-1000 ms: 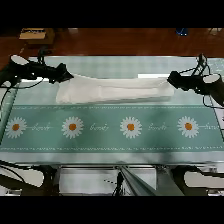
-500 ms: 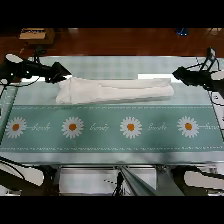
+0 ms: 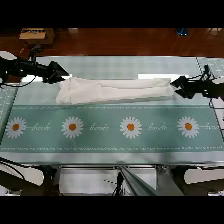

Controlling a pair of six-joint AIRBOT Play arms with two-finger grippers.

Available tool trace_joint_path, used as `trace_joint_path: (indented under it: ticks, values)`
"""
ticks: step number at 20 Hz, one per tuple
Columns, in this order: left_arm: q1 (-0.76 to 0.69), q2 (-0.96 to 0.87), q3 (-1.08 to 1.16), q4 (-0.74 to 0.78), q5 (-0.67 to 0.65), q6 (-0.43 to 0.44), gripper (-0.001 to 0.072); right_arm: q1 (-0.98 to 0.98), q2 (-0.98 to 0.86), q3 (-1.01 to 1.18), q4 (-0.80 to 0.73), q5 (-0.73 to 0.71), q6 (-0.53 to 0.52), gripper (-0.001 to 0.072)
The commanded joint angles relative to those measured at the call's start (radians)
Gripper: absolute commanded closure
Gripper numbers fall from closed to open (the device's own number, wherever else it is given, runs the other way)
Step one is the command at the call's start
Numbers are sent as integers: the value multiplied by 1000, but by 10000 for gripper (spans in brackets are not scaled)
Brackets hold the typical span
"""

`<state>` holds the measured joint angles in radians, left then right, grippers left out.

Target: Fold the shirts.

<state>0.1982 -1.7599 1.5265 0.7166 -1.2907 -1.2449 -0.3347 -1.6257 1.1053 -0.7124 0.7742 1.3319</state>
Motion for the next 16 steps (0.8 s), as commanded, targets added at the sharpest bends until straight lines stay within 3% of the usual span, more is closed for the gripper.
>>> trace_joint_path:
  ticks: [1, 3, 4, 6, 7, 8, 9, 13, 16]
  values:
    - [-19, 0, 2, -2, -3, 7, 208, 61, -86, 1, 193, -42, -47, 119]
    - [-28, 0, 2, -3, -4, 7, 208, 122, -102, 1, 226, -138, -50, 127]
    - [-31, 0, 2, -3, -4, 7, 209, 153, -101, 1, 259, -204, -67, 214]
    - [-36, 0, 2, -8, -5, 7, 230, 190, -82, 1, 349, -290, -116, 600]
    - [-37, 0, 2, -16, -5, 7, 347, 197, -63, 1, 363, -304, -142, 675]
    - [-37, 0, 2, -35, -6, 7, 557, 203, -35, 1, 360, -304, -172, 676]
    - [-37, 0, 2, -63, -14, 8, 679, 203, -3, 1, 348, -298, -193, 676]
    - [-71, 2, 1, -249, -58, 57, 681, 203, 180, 1, 194, -187, -191, 677]
    - [-164, 8, 0, -299, -56, 82, 682, 204, 340, 1, 74, -65, -112, 677]
